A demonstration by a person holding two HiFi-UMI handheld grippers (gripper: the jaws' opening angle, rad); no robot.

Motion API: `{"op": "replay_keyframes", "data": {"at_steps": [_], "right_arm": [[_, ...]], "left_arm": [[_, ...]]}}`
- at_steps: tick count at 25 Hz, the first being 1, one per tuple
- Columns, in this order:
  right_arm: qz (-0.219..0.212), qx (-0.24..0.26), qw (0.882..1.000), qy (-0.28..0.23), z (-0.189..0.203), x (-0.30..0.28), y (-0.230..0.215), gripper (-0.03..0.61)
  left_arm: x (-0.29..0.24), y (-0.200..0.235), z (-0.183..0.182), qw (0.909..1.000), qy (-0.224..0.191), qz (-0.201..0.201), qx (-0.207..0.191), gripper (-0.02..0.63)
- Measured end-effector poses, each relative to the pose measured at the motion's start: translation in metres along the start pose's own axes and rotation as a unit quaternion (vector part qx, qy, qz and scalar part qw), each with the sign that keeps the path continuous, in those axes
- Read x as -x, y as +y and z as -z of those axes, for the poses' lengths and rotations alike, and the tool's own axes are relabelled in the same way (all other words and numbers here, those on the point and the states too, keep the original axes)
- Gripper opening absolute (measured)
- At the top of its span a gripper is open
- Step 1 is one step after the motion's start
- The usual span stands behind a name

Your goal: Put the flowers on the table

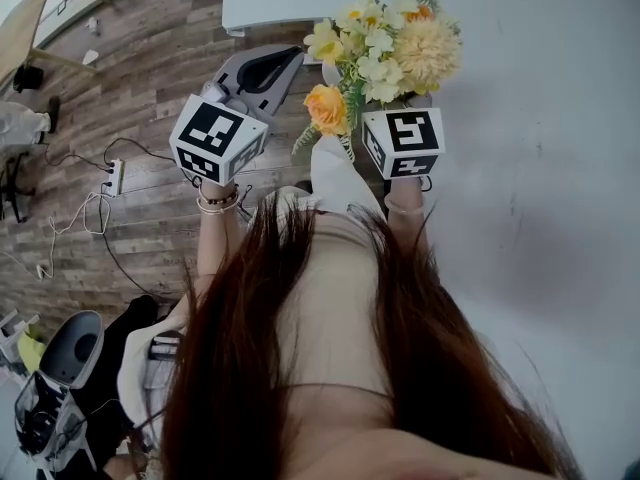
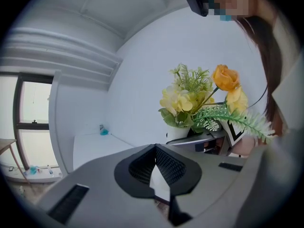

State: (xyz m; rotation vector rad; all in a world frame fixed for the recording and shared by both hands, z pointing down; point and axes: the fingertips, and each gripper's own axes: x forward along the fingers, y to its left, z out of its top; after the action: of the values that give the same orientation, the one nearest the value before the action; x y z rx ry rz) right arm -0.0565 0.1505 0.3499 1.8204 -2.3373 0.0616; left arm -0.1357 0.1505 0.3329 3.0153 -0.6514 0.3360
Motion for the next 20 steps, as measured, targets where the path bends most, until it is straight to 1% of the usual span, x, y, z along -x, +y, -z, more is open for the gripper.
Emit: {"op": "replay_keyframes", "data": {"at_steps": [6, 10, 13, 17, 18, 20], "right_arm": [[-0.009, 0.002, 1.0, 0.001, 0.007, -0.017, -0.011, 0.261], [-0.021, -0.003, 1.0, 0.005, -0.01, -0.049, -0.059, 0.261], [-0.03, -0.003, 1.0, 0.01, -0.023, -0.07, -0.08, 0.261], [-0.049, -0.005, 0.999, 0.021, -0.041, -0.143, -0.139, 0.261], [-0.054, -0.006, 0.998, 0.021, -0.042, -0.155, -0.148, 0.261], [-0.06, -0.006, 0.998, 0.019, -0.042, -0.162, -0.151, 0.261]], "left_arm": [[-0.012, 0.014, 0.005, 0.9999, 0.001, -0.014, 0.003, 0.005], [-0.054, 0.037, -0.021, 0.9995, 0.007, -0.029, 0.011, 0.005], [-0.071, 0.056, -0.038, 0.9991, 0.008, -0.04, 0.014, 0.005], [-0.132, 0.117, -0.065, 0.9976, 0.018, -0.062, 0.025, 0.005], [-0.142, 0.126, -0.068, 0.9972, 0.019, -0.067, 0.026, 0.005], [-0.145, 0.13, -0.069, 0.9967, 0.019, -0.076, 0.025, 0.005]]}}
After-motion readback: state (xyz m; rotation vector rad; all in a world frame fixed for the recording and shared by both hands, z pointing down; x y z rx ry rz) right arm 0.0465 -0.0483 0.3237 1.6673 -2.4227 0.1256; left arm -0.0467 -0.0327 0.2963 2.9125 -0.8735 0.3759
